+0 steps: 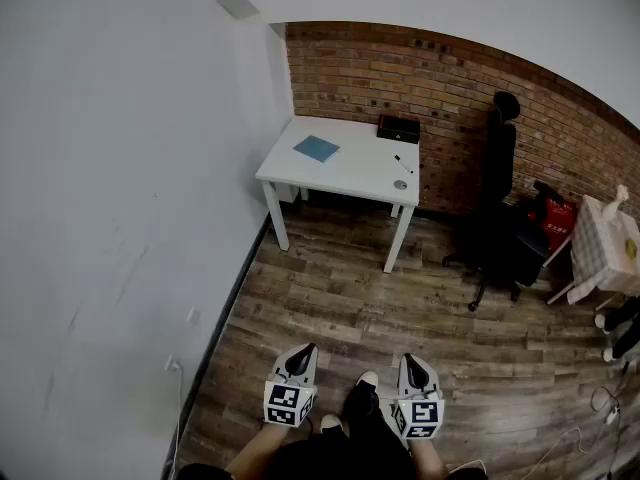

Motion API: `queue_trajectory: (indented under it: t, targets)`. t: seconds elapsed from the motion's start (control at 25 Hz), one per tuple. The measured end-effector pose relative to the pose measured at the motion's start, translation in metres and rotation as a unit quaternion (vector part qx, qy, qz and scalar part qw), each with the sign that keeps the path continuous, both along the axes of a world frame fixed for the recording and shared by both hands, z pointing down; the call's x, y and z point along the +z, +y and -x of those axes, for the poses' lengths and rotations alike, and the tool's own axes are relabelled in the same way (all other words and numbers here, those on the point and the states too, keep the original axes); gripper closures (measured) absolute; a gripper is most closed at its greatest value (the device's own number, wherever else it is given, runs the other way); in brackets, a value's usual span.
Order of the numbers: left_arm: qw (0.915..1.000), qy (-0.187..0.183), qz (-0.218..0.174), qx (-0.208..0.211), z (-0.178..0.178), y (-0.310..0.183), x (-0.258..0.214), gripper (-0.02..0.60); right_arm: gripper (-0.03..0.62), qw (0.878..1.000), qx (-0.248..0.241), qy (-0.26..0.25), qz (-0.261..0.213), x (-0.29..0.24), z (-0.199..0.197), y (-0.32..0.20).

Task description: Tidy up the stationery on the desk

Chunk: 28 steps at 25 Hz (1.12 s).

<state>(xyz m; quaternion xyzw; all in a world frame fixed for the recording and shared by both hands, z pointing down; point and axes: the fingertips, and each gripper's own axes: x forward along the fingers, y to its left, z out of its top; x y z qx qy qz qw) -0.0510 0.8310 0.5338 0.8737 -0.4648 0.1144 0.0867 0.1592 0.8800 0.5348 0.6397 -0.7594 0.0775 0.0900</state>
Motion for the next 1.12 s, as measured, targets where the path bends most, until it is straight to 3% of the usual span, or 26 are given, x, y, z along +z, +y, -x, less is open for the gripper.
queue_trajectory:
  t: [0.28,1.12]
  targets:
    - [1.0,0.0,0.004,0.003,0.005,0.003,0.004,0.566,0.571,1.0,0.007,-0.006,-0.014,-0.002,0.005,0.002]
    - [0.9998,0.011,0.016,0.008,-0.008,-0.015,0.006,0.566,0.571,0.999,0.025,-0.02,0.002,-0.006,-0.014,-0.007]
